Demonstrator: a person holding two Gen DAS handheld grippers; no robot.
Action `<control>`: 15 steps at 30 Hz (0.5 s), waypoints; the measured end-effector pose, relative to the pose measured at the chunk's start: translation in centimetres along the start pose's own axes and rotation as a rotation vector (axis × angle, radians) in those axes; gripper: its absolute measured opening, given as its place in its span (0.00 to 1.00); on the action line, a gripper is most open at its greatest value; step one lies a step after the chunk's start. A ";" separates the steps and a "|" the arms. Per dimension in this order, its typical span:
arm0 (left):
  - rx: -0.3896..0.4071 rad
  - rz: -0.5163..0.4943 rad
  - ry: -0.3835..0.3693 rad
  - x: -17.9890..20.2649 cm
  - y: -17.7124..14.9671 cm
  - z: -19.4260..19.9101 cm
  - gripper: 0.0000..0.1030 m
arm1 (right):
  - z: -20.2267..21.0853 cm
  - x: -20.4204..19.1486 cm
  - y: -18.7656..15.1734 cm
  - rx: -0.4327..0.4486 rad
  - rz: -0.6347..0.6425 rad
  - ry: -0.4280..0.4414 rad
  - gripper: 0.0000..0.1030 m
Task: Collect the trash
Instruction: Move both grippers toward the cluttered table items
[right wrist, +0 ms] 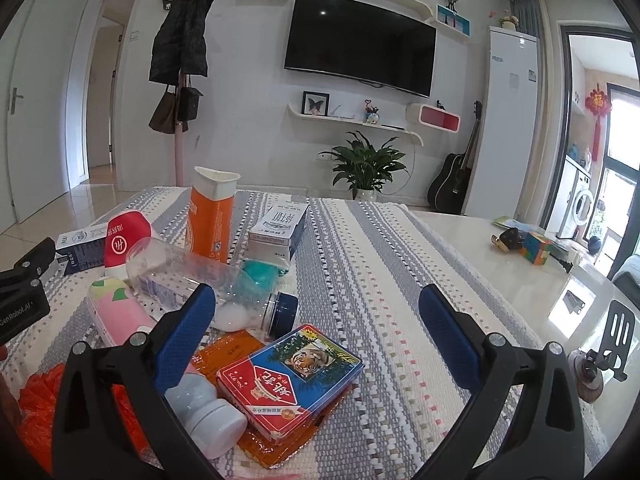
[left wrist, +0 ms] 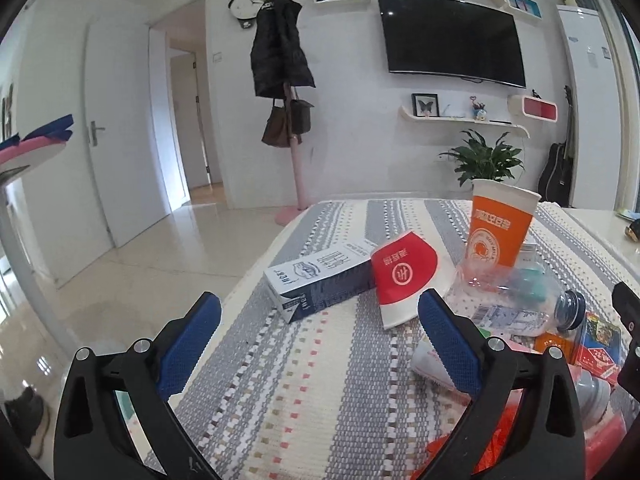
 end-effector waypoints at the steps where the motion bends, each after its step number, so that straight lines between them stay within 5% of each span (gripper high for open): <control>1: -0.005 0.003 0.004 -0.1 0.0 -0.1 0.93 | 0.0 0.0 0.0 -0.001 0.001 0.001 0.94; 15: -0.023 -0.010 0.003 0.2 -0.2 -0.7 0.93 | -0.3 -0.2 -0.1 -0.011 0.008 -0.008 0.94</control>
Point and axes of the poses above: each gripper's, at about its wrist camera, not at the fingertips, and z roughly against the way its jaws point, x to its right, y to its top, the point moved 2 cm from there along -z, roughly the way its jaws point, and after that the axes turned 1 degree about y, right-handed, at the moved point
